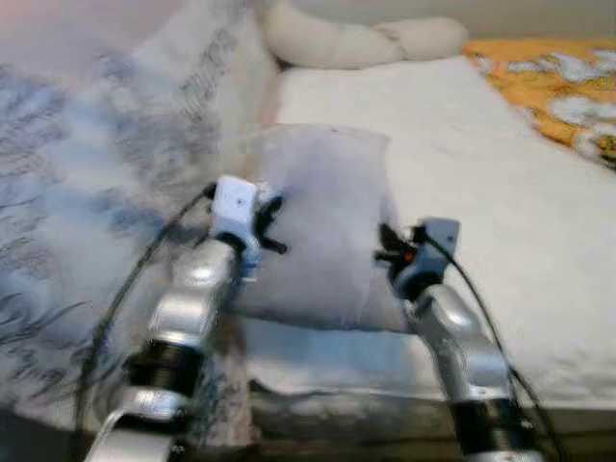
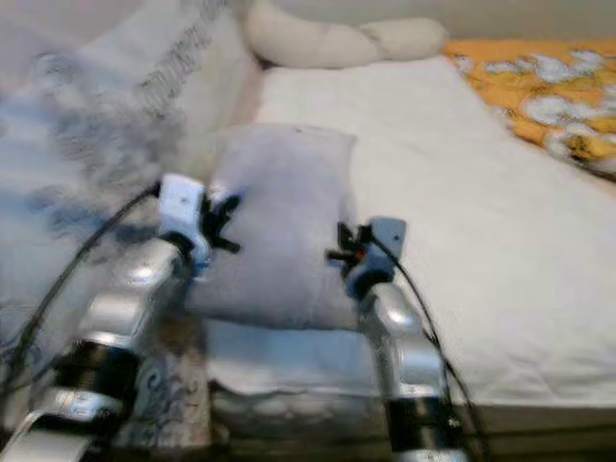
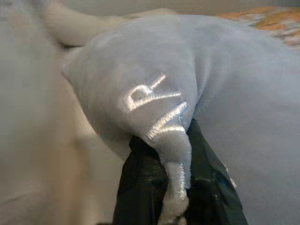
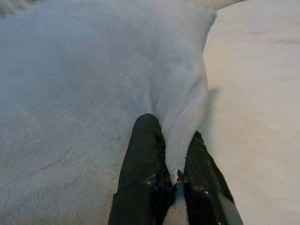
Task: Clean up the room
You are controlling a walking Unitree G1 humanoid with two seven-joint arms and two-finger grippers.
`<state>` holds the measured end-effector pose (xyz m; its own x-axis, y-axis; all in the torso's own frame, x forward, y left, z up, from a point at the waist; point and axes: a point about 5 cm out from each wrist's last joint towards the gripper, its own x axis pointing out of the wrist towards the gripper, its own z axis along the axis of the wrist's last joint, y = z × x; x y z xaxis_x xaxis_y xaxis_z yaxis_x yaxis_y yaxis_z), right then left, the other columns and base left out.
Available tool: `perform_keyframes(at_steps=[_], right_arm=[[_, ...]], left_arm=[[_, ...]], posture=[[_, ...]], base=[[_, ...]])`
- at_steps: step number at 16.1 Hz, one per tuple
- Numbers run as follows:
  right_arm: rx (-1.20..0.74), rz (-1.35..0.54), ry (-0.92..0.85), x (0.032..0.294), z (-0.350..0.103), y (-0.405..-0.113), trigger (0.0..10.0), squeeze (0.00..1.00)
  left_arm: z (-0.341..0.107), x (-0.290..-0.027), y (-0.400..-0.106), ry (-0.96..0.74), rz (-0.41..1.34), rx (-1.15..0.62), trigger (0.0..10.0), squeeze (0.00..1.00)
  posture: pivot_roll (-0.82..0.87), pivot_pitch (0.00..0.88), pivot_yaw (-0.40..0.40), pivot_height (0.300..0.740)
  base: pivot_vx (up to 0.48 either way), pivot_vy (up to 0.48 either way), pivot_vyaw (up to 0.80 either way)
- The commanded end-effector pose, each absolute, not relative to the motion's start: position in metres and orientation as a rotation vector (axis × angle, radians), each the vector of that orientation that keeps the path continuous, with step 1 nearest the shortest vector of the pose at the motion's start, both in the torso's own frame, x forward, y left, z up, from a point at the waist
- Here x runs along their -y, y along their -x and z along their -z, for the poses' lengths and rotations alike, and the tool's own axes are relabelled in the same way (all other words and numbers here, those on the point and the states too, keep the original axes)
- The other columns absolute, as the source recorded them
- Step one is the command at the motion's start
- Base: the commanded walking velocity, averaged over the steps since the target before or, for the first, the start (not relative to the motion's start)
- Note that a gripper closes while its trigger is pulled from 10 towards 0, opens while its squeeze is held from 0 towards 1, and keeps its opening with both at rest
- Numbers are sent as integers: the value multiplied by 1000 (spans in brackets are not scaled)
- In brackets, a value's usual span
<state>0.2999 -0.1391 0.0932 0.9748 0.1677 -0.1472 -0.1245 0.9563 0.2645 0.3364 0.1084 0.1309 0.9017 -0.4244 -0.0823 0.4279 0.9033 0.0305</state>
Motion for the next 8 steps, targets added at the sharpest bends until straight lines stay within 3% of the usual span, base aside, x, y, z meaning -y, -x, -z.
perform_keyframes(at_steps=[1, 5, 8], right_arm=[[-141, -136, -259, 141, -100, -303, 10000, 0], [-151, -145, -267, 140, -100, -302, 10000, 0], [-175, -146, -261, 142, -97, -302, 10000, 0]], left_arm=[[-140, -121, -339, -69, 397, -34, 10000, 0], [-138, -120, -337, -64, 394, -39, 10000, 0], [-135, -119, -337, -74, 377, -40, 10000, 0]], posture=[[-51, 0, 28, 740], [-54, 0, 17, 740], [-59, 0, 10, 740]], base=[[281, 0, 0], [275, 0, 0], [0, 0, 0]])
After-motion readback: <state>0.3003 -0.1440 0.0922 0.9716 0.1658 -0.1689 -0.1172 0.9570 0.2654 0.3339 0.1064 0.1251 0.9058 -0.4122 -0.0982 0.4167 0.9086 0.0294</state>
